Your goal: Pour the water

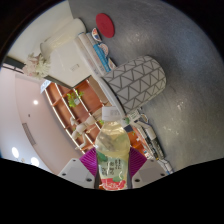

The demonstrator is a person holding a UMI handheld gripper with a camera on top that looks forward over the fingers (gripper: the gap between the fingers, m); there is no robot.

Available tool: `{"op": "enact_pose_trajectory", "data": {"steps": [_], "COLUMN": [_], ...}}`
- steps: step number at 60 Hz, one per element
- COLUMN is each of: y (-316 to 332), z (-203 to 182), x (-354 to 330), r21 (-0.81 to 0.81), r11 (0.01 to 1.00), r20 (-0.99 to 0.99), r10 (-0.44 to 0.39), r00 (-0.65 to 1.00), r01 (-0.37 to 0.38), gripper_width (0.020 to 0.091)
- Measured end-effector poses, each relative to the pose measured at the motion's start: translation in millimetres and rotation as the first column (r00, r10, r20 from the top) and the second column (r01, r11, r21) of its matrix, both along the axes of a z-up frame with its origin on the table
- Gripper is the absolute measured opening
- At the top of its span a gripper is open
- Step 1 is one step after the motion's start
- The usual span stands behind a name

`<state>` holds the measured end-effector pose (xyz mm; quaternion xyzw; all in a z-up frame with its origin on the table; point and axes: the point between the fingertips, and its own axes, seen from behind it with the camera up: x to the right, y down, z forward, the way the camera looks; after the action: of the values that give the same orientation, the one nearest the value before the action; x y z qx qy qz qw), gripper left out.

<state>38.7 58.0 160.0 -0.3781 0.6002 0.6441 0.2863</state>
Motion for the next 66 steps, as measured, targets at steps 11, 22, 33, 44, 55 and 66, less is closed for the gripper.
{"op": "enact_pose_trajectory", "data": {"steps": [11,22,33,44,55,66], "y": [-2.5,-0.9,-2.7,2.2,6.6,12.1], "z": [4.6,44.7,95.3,128.7,120.2,64.0], "x": [-1.0,-2.0,25.3,72.0,139.6,208.5], "r21": [0.004,0.093,0.147,0.125,0.051,-0.008], "r11": [1.0,0.995,0.987,0.992,0.996,0.986], "r20": [0.109,0.431,0.891,0.967,0.841,0.817], "r10": [0.016,-0.008,-0.106,-0.13,0.0,0.102], "r00": [0.994,0.902,0.441,-0.218,-0.541,-0.568], "r01": [-0.017,-0.035,-0.061,-0.036,0.079,0.165], "gripper_width": [0.0371,0.0373,0.0386,0.0384,0.0392,0.0392]}}
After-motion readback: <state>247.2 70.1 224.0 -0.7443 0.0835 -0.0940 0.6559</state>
